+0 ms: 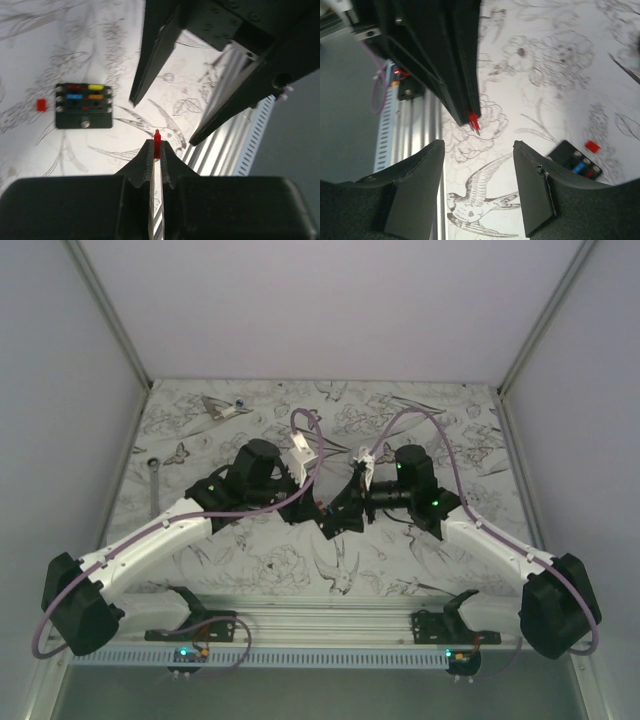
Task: Snap on the fuse box
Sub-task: Pick up the fuse from the center of the board, then install the fuse at the fuse box base.
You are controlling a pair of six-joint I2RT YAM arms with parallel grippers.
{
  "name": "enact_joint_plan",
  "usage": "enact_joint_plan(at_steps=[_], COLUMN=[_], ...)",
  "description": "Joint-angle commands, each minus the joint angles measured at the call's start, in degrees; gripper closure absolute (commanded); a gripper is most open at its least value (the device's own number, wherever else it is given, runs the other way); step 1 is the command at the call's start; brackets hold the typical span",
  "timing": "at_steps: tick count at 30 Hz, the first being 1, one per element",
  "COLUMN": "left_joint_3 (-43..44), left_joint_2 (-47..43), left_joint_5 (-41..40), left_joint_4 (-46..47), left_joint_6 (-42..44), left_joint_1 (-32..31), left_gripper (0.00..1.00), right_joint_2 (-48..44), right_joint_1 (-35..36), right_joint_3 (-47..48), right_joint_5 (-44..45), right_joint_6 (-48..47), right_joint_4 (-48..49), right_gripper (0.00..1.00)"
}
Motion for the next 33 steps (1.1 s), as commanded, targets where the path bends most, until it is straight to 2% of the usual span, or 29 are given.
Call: enact_joint_plan(at_steps=[1,5,10,21,29,33], left_joint_3=[-0.7,-0.8,-1.5,-0.5,1.1,1.3], left_joint_2=[-0.9,0.5,2.6,9.8,13.3,14.0], left_joint_5=[-14.3,-24.5,-29.9,-36.3,-37.0,-37.3], left_joint_4=[-3.6,-8.0,-10.3,-10.7,-10.8,-10.8], left_joint_6=[-6.7,-13.7,-22.8,-31.7,-32.8,-32.9], left_joint_1=[-0.4,-0.4,-0.7,-3.2,-3.6,-3.6], left_gripper=[1.00,1.00,1.00,1.00,1.00,1.00], right_joint_2=[-0.5,0.6,3.8,18.0,22.1,22.1], right_joint_1=[-0.8,-2.0,-4.1,-4.0,-0.7,1.3], right_joint_3=[0.5,-0.9,-3.4,-4.6,-5.8,-6.7], right_joint_5=[17.9,34.6,41.7,41.8,40.2,38.6], right_joint_6=[6.6,14.3,20.2,25.7,27.7,29.5], right_joint_4=[-0.6,-2.7,-2.5,4.2,6.1,7.5], right_gripper=[0.37,0.40,0.43,0.72,0.80,0.81])
